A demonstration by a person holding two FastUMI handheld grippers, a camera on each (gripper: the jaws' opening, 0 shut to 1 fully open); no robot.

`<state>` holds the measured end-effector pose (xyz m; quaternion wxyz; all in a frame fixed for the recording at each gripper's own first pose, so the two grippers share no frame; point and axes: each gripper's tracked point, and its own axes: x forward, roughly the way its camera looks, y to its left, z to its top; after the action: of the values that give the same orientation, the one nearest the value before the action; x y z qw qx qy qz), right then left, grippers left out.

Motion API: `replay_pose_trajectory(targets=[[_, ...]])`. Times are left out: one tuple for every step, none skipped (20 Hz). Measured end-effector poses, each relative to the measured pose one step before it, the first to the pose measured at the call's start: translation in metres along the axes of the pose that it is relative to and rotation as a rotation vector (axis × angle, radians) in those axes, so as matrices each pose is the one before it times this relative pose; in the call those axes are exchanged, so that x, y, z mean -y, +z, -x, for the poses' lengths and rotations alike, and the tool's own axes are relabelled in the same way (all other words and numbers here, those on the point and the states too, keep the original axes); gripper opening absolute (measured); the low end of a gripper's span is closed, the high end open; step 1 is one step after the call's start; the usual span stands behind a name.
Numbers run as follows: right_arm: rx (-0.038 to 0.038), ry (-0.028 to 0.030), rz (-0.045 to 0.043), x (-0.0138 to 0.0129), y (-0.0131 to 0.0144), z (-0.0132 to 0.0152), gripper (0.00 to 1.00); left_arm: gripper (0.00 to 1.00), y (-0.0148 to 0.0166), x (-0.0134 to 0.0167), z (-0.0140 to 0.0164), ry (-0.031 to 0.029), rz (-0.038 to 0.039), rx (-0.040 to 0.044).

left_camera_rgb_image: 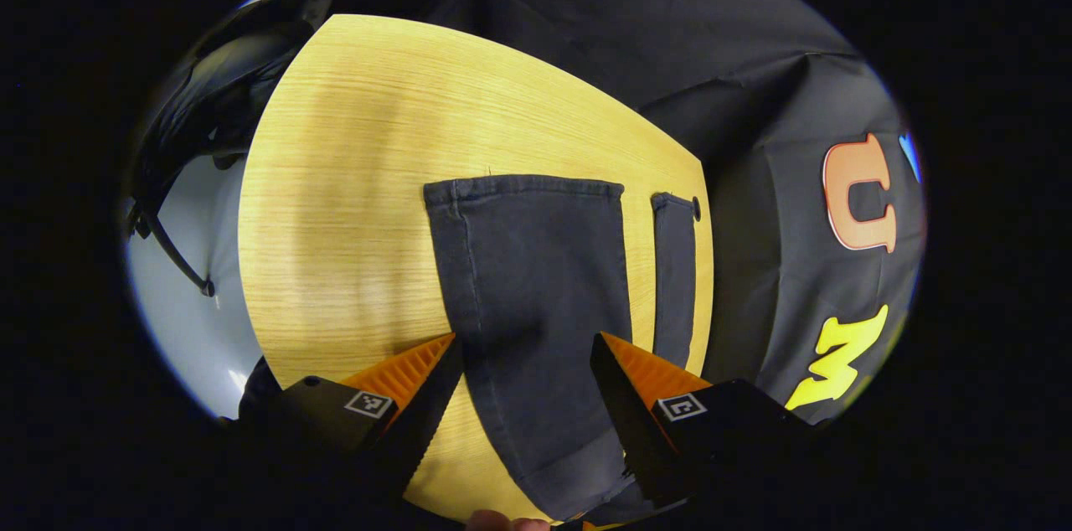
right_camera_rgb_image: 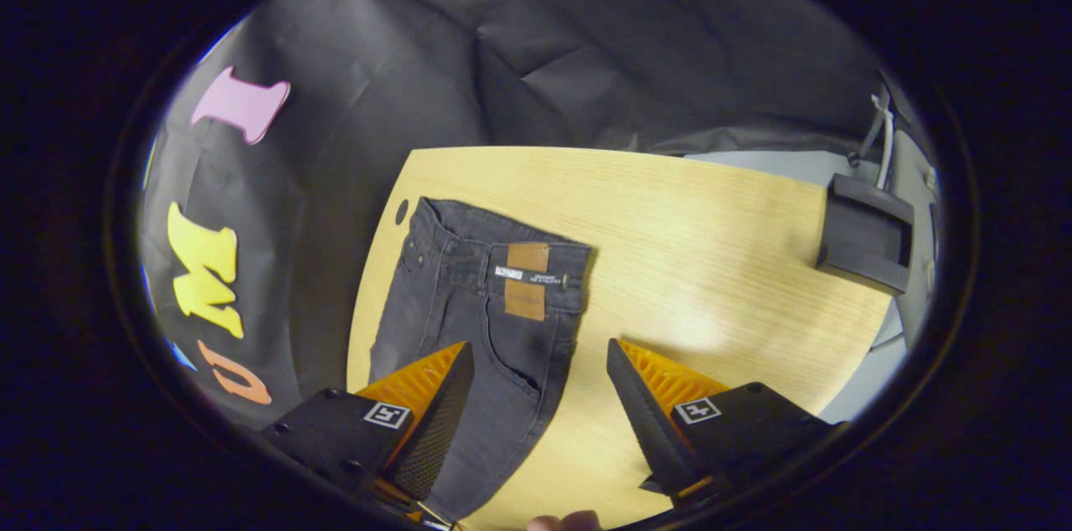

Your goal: Grasp the waist and the cuffs of the jeans and fold them to make the two legs overlap; first hold the waist and fold one-third of the jeans toward the cuffs, then hold the cuffs and fold the remaining one-third in the same direction to finish folding.

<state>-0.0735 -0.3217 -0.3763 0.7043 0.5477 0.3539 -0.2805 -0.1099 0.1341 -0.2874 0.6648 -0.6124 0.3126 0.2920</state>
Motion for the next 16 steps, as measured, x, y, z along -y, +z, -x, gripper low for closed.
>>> replay_pose_trajectory(targets=[[0.00324, 0.01445, -0.01748, -0.00284, 0.00415, -0.00416, 0.98, 1.00, 0.00009, 0.00199, -0.00158, -0.00467, 0.00865, 0.00212], [0.00292, 0.01022, -0.01186, -0.00380, 0.00499, -0.00229, 0.96, 0.99, 0.00075, 0.00235, -0.00217, -0.00491, 0.00555, 0.00314], [0.00251, 0.00835, -0.00045, -0.00339, 0.00396, -0.00464, 0.95, 0.99, -0.00063, 0.00329, -0.00191, -0.00266, 0.00137, 0.00038], [-0.00002, 0.00769, 0.00618, -0.00346, 0.00345, -0.00455, 0.95, 0.98, 0.00020, 0.00243, -0.00217, -0.00139, -0.00443, 0.00076], [-0.00300, 0.00791, 0.00687, -0.00411, 0.00322, -0.00488, 0.95, 0.99, -0.00017, 0.00294, -0.00144, 0.00003, -0.00792, -0.00071], [-0.00417, 0.00370, 0.00485, -0.00352, 0.00249, -0.00328, 0.95, 0.98, -0.00003, 0.00204, -0.00250, -0.00149, -0.00716, -0.00025], [-0.00312, 0.00312, 0.00220, -0.00176, 0.00353, -0.00235, 0.95, 0.98, 0.00053, 0.00287, -0.00156, -0.00396, -0.00620, -0.00098], [-0.00221, 0.00266, 0.00295, -0.00122, 0.00147, -0.00154, 0.95, 0.98, 0.00002, 0.00289, -0.00311, -0.00703, -0.00397, -0.00120], [-0.00144, 0.00102, 0.00345, -0.00255, 0.00199, -0.00210, 0.92, 1.00, 0.00001, 0.00378, -0.00111, -0.00458, -0.00198, 0.00020], [-0.00181, 0.00040, 0.00835, -0.00250, -0.00068, -0.00254, 0.92, 0.98, 0.00034, 0.00240, -0.00372, -0.00591, -0.00243, -0.00028], [-0.00117, -0.00133, 0.00717, -0.00327, -0.00099, -0.00242, 0.96, 0.97, -0.00079, 0.00392, -0.00219, -0.00683, -0.00337, -0.00585], [-0.00245, -0.00031, 0.00950, -0.00543, -0.00148, -0.00348, 0.96, 0.97, -0.00051, 0.00193, -0.00289, 0.00128, -0.00310, -0.00646], [-0.00244, -0.00241, 0.01018, -0.00658, -0.00073, -0.00639, 0.96, 0.95, -0.00093, 0.00126, -0.00473, 0.00073, 0.01020, -0.00984], [-0.00087, -0.01869, 0.01394, -0.00291, -0.00456, -0.01113, 0.91, 0.92, 0.00185, 0.00058, -0.00247, 0.00415, 0.01491, -0.01020], [-0.00706, -0.02316, 0.00622, 0.00009, -0.00113, -0.00325, 0.80, 0.82, 0.00161, 0.00049, -0.00329, -0.00298, 0.01259, -0.00825], [-0.00103, -0.01302, -0.00523, -0.00154, -0.00337, -0.00557, 0.71, 0.77, -0.00031, 0.00017, -0.00222, 0.00492, 0.00992, -0.01040]])
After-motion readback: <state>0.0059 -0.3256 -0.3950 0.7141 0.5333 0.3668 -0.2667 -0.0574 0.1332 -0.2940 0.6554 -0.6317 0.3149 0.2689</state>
